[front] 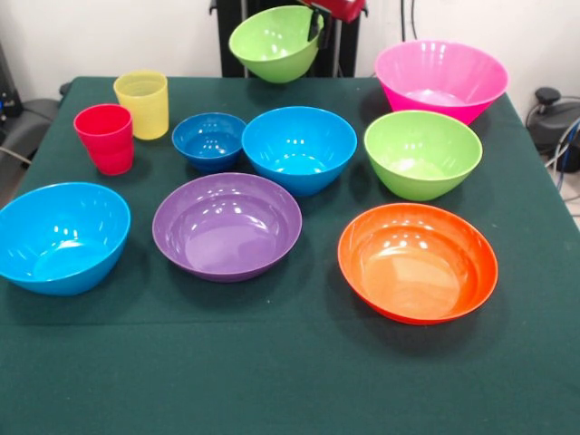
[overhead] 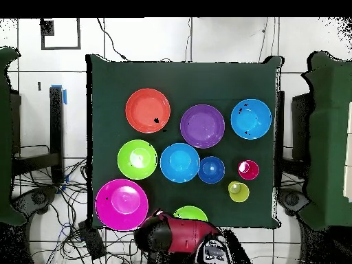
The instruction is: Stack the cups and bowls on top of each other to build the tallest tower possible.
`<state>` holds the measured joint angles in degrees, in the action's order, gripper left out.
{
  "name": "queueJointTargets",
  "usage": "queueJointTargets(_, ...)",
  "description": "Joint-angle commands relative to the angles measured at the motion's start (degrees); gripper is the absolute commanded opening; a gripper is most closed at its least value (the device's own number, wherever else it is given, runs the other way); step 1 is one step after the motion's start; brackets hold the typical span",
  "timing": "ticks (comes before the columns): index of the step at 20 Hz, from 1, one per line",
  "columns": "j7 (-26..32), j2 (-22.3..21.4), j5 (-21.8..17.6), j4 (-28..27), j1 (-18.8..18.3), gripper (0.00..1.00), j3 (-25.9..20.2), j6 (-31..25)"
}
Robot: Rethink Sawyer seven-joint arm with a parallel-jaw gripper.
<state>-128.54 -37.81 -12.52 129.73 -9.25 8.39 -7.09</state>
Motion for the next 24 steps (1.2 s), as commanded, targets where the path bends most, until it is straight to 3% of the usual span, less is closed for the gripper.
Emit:
queueJointTargets(1, 1.94, -1.13, -3.59, -2.36, -1.97, 0.00, -6.55, -4.98)
queueJointTargets(16, 1.07, -2.67, -4.70, -4.34, -0.49, 0.00, -4.77, -6.31)
queueJointTargets(24, 3.24, -3.54, -6.31, -6.27, -2.23, 0.00, -5.29, -8.26)
